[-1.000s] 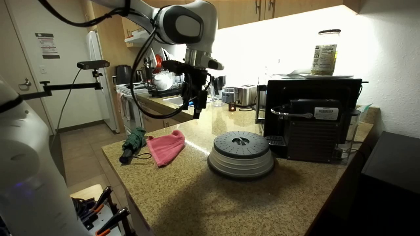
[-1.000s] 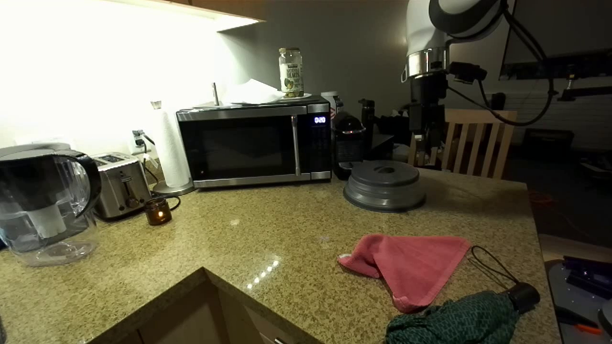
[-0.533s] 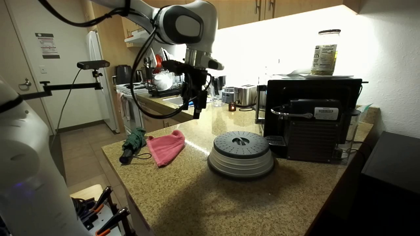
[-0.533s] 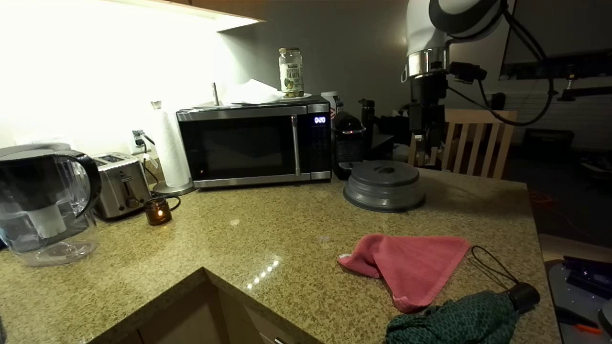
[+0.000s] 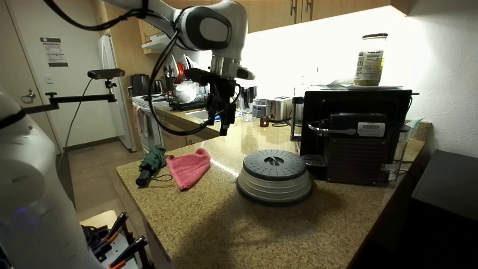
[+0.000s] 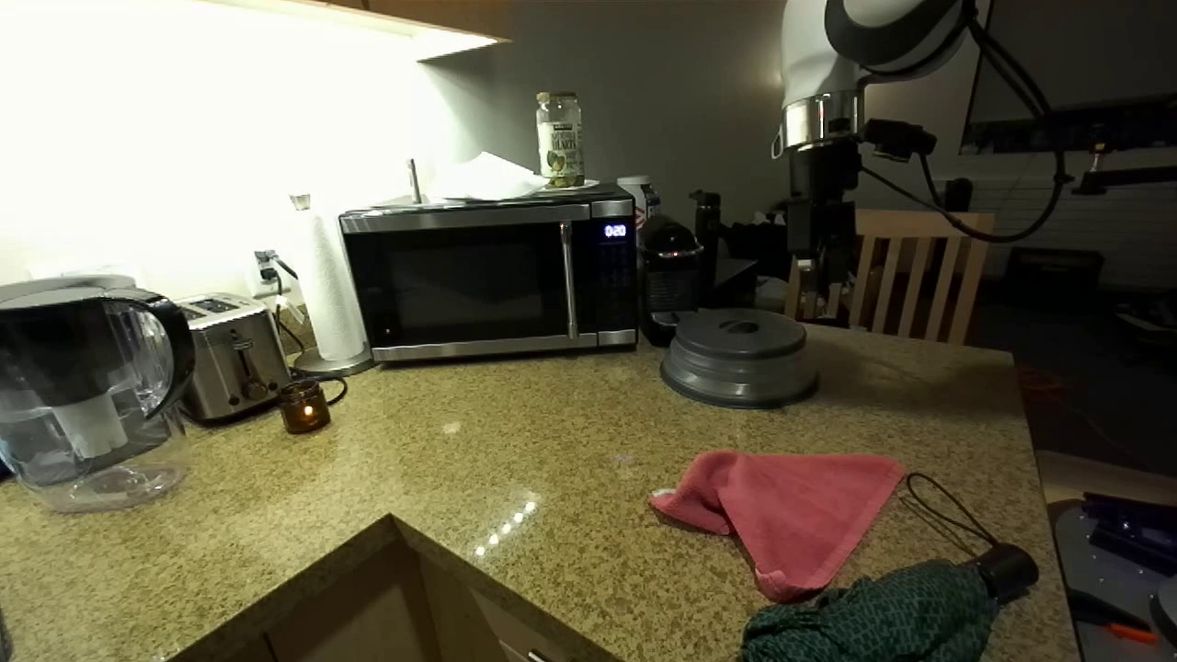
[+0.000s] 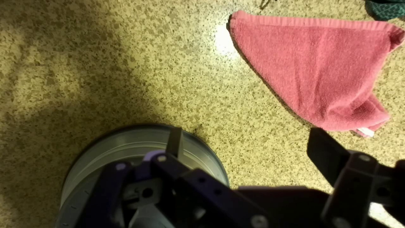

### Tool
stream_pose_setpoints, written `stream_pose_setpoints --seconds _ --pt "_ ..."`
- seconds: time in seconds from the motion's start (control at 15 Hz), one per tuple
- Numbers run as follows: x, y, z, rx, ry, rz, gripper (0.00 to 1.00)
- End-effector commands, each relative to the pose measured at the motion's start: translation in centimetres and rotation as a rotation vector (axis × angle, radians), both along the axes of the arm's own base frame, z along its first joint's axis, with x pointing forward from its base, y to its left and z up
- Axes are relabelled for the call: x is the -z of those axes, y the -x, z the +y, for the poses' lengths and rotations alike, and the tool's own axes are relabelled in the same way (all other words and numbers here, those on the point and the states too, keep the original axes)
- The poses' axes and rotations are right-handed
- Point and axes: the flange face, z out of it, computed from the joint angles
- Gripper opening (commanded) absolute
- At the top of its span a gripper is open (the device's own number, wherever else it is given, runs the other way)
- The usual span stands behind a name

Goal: Pick up the pink cloth and put it on the left side of the counter

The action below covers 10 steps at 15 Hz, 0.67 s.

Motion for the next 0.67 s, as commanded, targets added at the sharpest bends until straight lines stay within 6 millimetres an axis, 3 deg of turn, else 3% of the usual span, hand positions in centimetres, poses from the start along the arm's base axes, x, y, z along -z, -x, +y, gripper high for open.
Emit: stream_pose_setpoints --seconds 0.0,0.4,0.6 --pt "0.0 0.0 0.0 0.000 0.000 0.001 1.00" --pt "0.0 0.0 0.0 0.000 0.000 0.001 1.00" --pt "1.8 -1.0 0.1 -0.010 -0.015 0.024 1.00"
